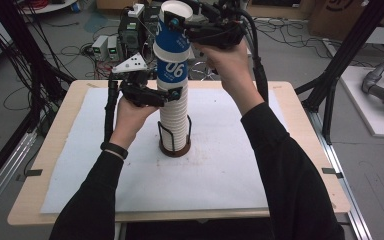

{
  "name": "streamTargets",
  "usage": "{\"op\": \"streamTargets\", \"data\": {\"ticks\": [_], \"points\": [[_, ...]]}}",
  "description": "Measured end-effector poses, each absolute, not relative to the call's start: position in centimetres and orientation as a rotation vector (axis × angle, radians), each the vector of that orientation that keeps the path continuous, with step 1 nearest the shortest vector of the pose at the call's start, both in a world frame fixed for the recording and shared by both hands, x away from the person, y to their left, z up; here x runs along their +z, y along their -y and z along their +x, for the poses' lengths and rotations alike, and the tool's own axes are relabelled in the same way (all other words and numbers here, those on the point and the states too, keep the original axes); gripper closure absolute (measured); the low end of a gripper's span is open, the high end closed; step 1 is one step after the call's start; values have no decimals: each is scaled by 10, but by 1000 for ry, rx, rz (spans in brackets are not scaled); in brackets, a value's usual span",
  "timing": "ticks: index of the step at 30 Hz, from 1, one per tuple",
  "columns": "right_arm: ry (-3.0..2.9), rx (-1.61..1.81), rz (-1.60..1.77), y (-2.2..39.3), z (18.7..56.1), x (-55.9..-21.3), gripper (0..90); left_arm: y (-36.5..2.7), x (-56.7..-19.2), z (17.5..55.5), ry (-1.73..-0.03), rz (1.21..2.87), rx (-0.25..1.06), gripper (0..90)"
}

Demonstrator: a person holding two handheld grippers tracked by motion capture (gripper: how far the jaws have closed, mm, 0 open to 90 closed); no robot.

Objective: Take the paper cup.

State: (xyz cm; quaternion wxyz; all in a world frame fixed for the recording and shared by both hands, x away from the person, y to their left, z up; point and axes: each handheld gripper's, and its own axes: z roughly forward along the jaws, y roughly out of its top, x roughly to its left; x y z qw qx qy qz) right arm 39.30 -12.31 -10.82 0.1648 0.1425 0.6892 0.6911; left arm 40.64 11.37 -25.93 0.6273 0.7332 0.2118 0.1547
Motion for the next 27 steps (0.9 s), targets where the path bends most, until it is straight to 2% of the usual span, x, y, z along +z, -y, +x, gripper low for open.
{"op": "streamTargets", "data": {"ticks": [15, 27], "points": [[-1927, 2002, 344, 167, 368, -92, 321, -114, -259, 406, -487, 1685, 355, 112], [-2002, 1942, 367, 218, 349, -133, 321, -115, -258, 405, -487, 1690, 359, 112]]}}
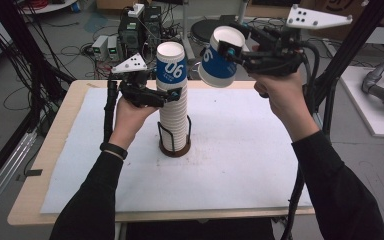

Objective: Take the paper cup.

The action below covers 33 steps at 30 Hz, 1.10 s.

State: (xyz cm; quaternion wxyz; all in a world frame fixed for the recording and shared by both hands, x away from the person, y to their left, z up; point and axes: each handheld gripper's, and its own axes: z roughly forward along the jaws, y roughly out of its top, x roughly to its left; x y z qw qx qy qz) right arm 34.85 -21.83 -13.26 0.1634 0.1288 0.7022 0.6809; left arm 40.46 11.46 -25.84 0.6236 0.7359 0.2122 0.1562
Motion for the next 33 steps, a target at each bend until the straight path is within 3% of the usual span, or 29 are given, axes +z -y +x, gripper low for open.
{"op": "streamTargets", "data": {"ticks": [19, 33], "points": [[-2109, 1894, 463, 257, 324, -241, 321, -114, -258, 405, -488, 1692, 363, 112], [-2152, 1905, 556, 263, 318, -297, 321, -114, -259, 405, -487, 1688, 364, 112]]}}
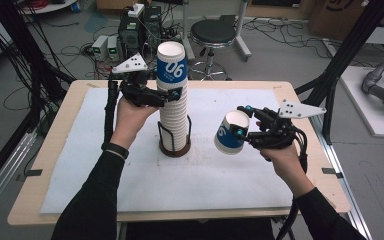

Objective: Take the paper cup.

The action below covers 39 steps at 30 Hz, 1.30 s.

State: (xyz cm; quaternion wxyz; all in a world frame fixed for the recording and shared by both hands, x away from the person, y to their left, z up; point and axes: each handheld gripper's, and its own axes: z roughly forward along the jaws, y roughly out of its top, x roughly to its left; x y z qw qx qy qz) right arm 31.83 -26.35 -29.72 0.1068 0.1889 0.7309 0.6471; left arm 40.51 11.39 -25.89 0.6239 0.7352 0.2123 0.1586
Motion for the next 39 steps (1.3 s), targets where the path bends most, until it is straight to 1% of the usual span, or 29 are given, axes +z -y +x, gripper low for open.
{"op": "streamTargets", "data": {"ticks": [7, 14, 24, 28, 39], "points": [[-2179, 1904, 601, 266, 315, -325, 320, -115, -260, 405, -482, 1680, 360, 111], [-2202, 1888, 626, 267, 312, -340, 321, -114, -260, 406, -483, 1679, 361, 110], [-2209, 1877, 634, 265, 314, -341, 321, -115, -260, 406, -481, 1678, 358, 109], [-2213, 1874, 631, 266, 314, -342, 321, -114, -260, 406, -479, 1677, 362, 64], [-2208, 1877, 634, 268, 315, -342, 321, -120, -261, 397, -491, 1679, 405, 53]]}}
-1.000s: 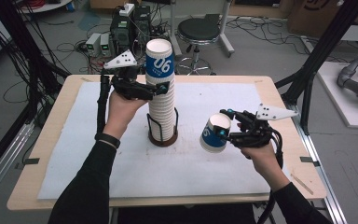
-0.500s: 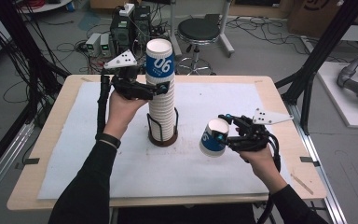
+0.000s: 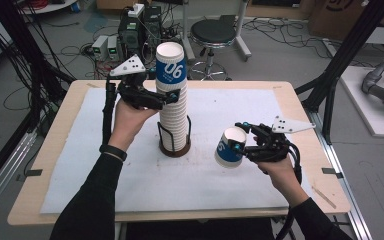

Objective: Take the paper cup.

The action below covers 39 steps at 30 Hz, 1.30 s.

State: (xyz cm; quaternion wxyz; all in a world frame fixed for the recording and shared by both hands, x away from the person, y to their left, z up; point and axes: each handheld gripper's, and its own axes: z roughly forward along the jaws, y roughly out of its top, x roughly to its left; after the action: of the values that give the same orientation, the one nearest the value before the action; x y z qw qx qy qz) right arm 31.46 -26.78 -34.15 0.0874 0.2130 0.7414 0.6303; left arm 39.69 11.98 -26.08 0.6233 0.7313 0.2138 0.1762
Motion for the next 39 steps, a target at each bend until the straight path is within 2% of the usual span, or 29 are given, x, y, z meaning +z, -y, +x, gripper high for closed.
{"op": "streamTargets", "data": {"ticks": [15, 39], "points": [[-2208, 1871, 642, 269, 316, -342, 321, -149, -285, 358, -516, 1685, 473, 53], [-2212, 1856, 675, 271, 319, -351, 321, -161, -359, 305, -556, 1643, 408, 53]]}}
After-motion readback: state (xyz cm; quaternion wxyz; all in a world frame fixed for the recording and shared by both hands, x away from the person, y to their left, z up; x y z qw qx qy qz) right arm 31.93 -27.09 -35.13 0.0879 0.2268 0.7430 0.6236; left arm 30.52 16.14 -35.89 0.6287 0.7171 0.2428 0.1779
